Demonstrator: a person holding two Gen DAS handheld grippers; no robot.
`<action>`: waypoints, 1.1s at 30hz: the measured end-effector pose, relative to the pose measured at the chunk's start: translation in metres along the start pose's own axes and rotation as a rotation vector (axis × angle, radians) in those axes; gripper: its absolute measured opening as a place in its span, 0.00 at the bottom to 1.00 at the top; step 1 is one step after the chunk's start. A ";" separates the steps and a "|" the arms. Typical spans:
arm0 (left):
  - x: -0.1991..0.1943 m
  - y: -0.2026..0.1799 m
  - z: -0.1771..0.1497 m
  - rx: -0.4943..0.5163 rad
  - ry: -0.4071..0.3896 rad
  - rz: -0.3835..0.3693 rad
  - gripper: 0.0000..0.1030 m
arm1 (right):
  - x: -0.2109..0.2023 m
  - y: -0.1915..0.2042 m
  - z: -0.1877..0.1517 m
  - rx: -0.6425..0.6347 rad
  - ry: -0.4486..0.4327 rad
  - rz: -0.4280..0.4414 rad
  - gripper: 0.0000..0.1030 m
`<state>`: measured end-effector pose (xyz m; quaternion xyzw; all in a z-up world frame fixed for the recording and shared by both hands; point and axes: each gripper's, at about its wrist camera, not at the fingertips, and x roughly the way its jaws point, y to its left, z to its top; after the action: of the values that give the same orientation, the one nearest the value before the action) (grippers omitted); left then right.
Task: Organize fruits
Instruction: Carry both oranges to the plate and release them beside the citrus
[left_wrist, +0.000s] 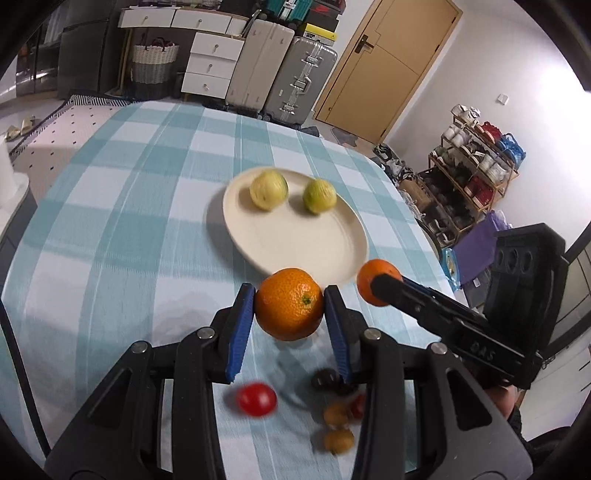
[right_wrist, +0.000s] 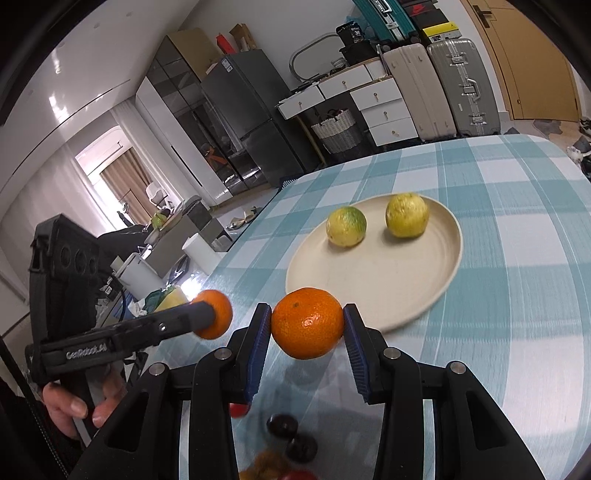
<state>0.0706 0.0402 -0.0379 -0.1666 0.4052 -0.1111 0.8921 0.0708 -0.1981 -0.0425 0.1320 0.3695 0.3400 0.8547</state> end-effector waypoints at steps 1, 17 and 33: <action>0.004 0.001 0.006 0.000 -0.002 0.004 0.34 | 0.004 -0.001 0.004 0.000 0.001 0.001 0.39; 0.092 0.033 0.081 -0.045 0.039 0.016 0.34 | 0.059 -0.038 0.067 0.030 0.028 -0.045 0.39; 0.147 0.052 0.098 -0.039 0.097 0.023 0.34 | 0.112 -0.042 0.107 -0.052 0.036 -0.191 0.39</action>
<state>0.2441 0.0590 -0.0982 -0.1738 0.4519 -0.1010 0.8691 0.2238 -0.1498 -0.0488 0.0678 0.3865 0.2689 0.8796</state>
